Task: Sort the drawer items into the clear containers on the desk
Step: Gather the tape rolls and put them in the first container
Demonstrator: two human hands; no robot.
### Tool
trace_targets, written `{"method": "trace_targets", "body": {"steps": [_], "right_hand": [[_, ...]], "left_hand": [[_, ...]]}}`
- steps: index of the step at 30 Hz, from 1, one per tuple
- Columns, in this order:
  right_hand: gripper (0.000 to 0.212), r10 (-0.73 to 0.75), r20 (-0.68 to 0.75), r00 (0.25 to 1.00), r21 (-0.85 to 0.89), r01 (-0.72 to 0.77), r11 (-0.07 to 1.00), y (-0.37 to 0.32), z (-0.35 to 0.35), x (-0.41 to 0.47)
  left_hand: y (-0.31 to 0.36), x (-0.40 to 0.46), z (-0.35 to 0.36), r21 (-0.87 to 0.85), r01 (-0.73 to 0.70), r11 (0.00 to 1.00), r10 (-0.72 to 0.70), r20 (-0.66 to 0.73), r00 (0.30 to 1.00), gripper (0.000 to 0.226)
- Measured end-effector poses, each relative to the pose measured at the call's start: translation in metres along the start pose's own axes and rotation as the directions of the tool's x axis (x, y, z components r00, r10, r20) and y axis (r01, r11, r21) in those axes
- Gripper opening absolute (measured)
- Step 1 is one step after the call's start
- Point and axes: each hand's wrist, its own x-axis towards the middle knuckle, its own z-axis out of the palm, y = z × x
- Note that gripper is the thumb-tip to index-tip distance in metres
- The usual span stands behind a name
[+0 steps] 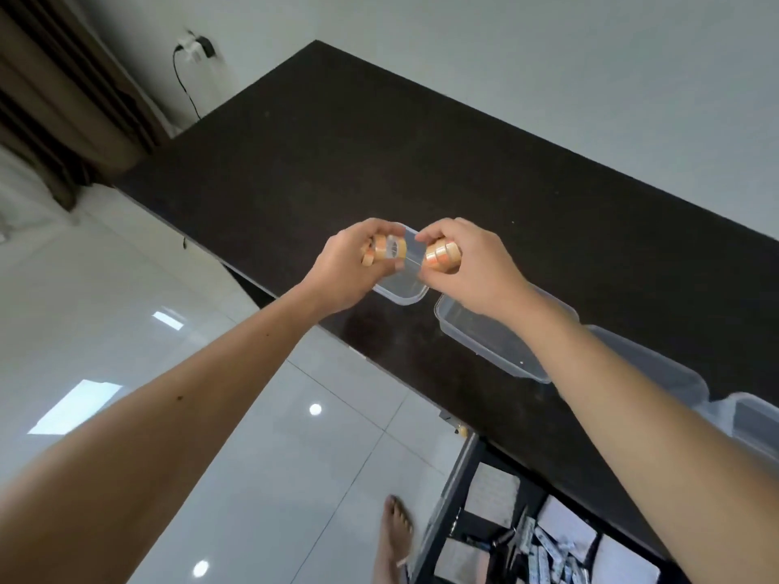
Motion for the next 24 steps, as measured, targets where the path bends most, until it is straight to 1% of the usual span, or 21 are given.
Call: {"method": "trace_targets", "body": {"steps": [2, 5, 8, 11, 15, 18, 24], "right_hand": [[0.046, -0.015, -0.009, 1.000, -0.014, 0.015, 1.000, 0.008, 0.008, 0.018], [0.050, -0.022, 0.025, 0.999, 0.001, 0.022, 1.000, 0.017, 0.018, 0.034], [0.054, -0.045, 0.029, 0.999, -0.002, 0.045, 0.999, 0.025, 0.025, 0.045], [0.057, -0.054, 0.015, 0.998, 0.020, 0.054, 0.998, 0.030, 0.030, 0.052], [0.054, -0.088, 0.013, 0.996, 0.039, 0.087, 0.995, 0.029, 0.030, 0.052], [0.050, -0.086, 0.001, 0.996, 0.041, 0.086, 0.995, 0.025, 0.028, 0.047], [0.046, -0.074, -0.008, 0.997, 0.036, 0.074, 0.997, 0.016, 0.016, 0.027]], "left_hand": [[-0.005, 0.014, 0.006, -0.015, -0.008, 1.000, 0.008, -0.011, 1.000, 0.040], [-0.012, 0.026, 0.014, -0.043, -0.016, 0.999, 0.015, -0.026, 1.000, 0.045], [-0.019, 0.032, 0.018, -0.073, -0.007, 0.997, 0.001, -0.074, 0.997, 0.050], [-0.024, 0.034, 0.020, -0.146, -0.005, 0.989, -0.007, -0.086, 0.996, 0.050], [-0.025, 0.032, 0.018, -0.202, 0.013, 0.979, -0.030, -0.082, 0.996, 0.050], [-0.024, 0.027, 0.015, -0.238, 0.016, 0.971, -0.041, -0.098, 0.994, 0.051], [-0.017, 0.011, 0.007, -0.251, 0.009, 0.968, -0.039, -0.115, 0.993, 0.046]]}}
